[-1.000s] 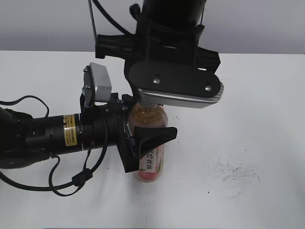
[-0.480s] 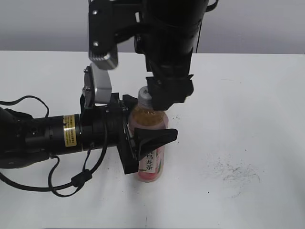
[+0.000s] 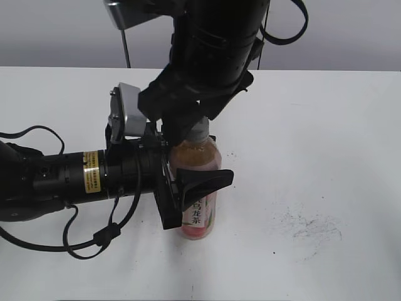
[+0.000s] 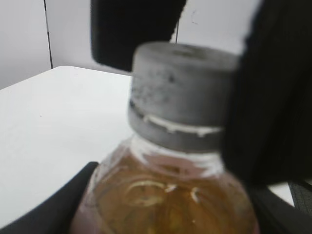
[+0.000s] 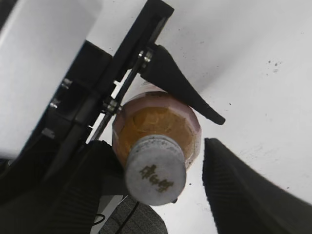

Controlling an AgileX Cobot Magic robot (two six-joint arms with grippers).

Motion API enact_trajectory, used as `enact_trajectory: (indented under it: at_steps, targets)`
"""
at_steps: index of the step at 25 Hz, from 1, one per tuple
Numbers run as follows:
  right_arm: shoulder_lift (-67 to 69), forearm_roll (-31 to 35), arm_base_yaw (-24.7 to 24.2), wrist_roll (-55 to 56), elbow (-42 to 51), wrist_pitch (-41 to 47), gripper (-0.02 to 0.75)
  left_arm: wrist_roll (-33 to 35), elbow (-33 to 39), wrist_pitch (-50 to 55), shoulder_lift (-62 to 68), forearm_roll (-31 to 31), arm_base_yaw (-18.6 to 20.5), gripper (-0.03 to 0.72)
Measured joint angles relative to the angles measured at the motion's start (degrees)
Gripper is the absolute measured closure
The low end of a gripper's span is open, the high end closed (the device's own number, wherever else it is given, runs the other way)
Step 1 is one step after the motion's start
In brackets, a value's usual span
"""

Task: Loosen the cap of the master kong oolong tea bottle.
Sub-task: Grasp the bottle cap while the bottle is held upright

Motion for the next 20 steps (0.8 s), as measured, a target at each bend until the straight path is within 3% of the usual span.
enact_trajectory:
  at_steps: [8,20]
  targets:
    - [0.0,-1.2,0.0,0.3,0.0,-0.1,0.365,0.0,0.0,0.0,0.0,0.0,0.0,0.242]
    - [-2.3,-1.3,-0.1,-0.7,2.8,-0.3,0.377,0.2,0.0,0.0,0.0,0.1,-0.1,0.242]
